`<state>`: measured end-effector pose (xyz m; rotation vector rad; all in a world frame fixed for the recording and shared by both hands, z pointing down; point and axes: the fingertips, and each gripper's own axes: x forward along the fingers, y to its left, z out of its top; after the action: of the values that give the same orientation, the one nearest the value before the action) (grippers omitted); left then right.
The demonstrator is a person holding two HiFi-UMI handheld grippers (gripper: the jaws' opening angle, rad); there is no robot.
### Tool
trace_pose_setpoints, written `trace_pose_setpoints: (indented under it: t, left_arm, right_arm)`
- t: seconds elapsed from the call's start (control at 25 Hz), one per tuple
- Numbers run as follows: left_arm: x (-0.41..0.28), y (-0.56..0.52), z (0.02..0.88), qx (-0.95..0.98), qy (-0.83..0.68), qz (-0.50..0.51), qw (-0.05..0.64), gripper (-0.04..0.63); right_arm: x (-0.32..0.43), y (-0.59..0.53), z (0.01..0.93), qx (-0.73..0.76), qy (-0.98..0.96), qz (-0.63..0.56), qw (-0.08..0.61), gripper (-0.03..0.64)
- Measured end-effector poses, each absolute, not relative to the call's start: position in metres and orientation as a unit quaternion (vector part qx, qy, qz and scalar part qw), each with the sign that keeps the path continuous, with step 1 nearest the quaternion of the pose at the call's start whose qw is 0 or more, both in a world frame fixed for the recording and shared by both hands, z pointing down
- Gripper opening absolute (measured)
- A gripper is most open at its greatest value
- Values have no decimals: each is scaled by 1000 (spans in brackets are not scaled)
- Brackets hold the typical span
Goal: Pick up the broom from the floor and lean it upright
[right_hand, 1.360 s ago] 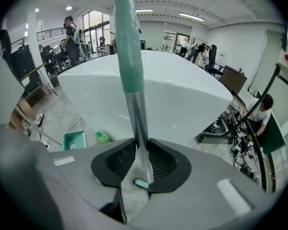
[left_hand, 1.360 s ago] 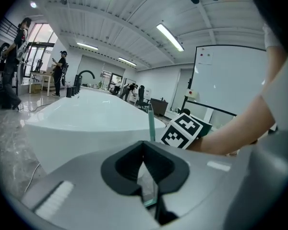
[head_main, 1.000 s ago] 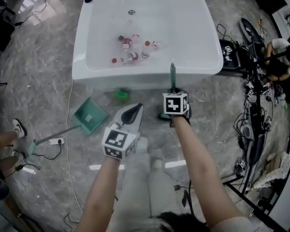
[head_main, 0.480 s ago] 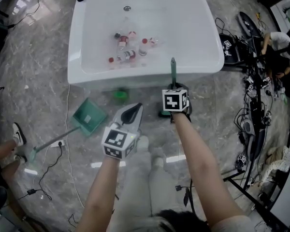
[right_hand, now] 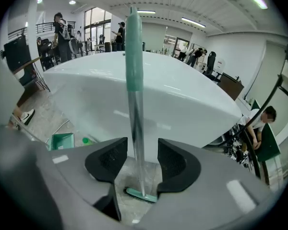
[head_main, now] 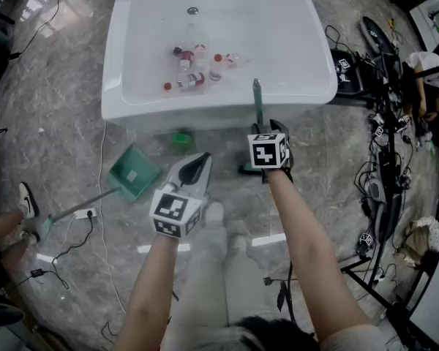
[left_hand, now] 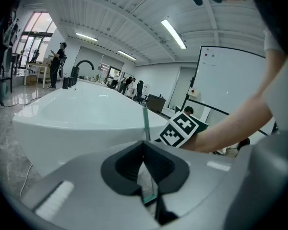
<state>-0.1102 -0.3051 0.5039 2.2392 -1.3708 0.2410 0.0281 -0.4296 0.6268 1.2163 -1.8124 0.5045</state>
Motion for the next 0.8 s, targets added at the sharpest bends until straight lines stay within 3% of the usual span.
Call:
trace_pose_setpoints:
  t: [0.24,0.56,0.8]
  left_arm:
    - [-97,-297,485,825,-510,87,229,-2]
    - [-49,-275,448,840,-502,92,182,-2]
    - [-19,-250,393,849,-502,79,144,-2]
  right_arm:
    - [20,-408,588,453,-782,174,393,195]
    - [21,-355,495,410,-851,100,312,56]
    - [23,-292,417,371,-890,60,259,4]
